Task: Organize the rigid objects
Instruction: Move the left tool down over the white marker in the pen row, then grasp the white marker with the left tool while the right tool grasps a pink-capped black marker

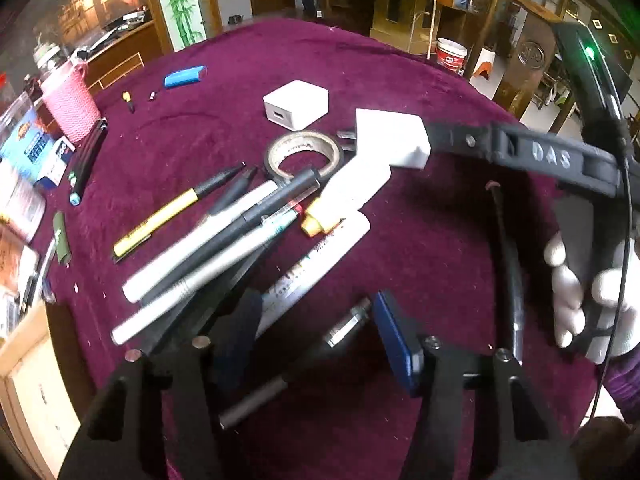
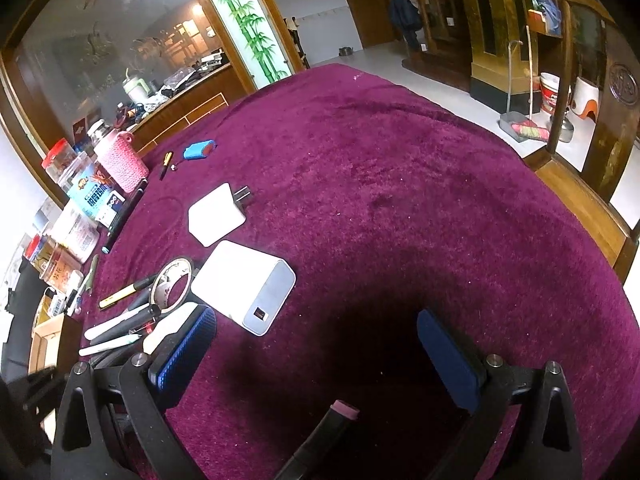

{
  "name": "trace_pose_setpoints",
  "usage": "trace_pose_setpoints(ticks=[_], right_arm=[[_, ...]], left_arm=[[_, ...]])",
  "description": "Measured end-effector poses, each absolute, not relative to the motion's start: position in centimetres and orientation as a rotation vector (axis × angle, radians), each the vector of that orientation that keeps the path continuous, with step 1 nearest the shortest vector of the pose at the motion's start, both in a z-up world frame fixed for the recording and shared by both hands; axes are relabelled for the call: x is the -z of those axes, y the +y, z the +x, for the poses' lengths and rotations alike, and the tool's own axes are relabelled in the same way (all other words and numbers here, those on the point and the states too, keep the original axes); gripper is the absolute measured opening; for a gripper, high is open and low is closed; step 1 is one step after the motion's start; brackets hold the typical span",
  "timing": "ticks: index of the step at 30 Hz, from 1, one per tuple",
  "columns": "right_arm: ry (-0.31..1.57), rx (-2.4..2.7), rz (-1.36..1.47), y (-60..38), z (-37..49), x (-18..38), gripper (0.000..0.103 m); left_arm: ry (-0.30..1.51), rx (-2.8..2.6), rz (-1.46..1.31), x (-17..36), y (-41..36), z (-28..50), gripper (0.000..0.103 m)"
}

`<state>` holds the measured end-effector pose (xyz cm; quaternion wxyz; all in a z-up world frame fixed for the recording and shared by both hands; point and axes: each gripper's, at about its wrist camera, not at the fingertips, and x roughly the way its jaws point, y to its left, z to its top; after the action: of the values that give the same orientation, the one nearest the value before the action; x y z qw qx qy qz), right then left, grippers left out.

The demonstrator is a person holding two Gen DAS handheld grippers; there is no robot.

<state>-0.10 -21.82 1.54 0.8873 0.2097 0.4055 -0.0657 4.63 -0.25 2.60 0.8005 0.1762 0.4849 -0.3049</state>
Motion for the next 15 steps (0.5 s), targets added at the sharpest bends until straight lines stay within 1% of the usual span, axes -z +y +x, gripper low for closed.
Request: trace_pose_setpoints(ticks=[2, 5, 6, 8, 9, 15], right_arm=[[0.849, 0.135, 0.435, -21.8, 0.0, -1.5, 0.102], [0.856, 0.133, 0.433, -21.7, 0.1, -1.4, 0.102], [0.856, 0.133, 0.434, -21.7, 0.1, -1.4, 0.102], [0.857, 0.135, 0.432, -21.7, 0.1, -1.4, 0.102], [0.858, 0.135, 0.43, -21.7, 0.1, -1.4, 0.102], [0.86, 0.136, 0.428, -21.7, 0.2, -1.3, 0.102]], left_arm=[[1.065, 0.686, 0.356, -2.8, 0.0, 5.8, 0.047], [1.119, 0.694, 0.41, -1.7, -0.4, 6.7, 0.046], [1.133, 0.69, 0.437, -1.2, -0.3, 6.2, 0.046], [1.096, 0.705, 0.465, -0.9, -0.5, 5.6, 0.046], [1.1, 0.699, 0.454, -0.7, -0.5, 5.5, 0.045], [1.155, 0.794, 0.391, -0.5, -0.5, 3.3, 0.044]])
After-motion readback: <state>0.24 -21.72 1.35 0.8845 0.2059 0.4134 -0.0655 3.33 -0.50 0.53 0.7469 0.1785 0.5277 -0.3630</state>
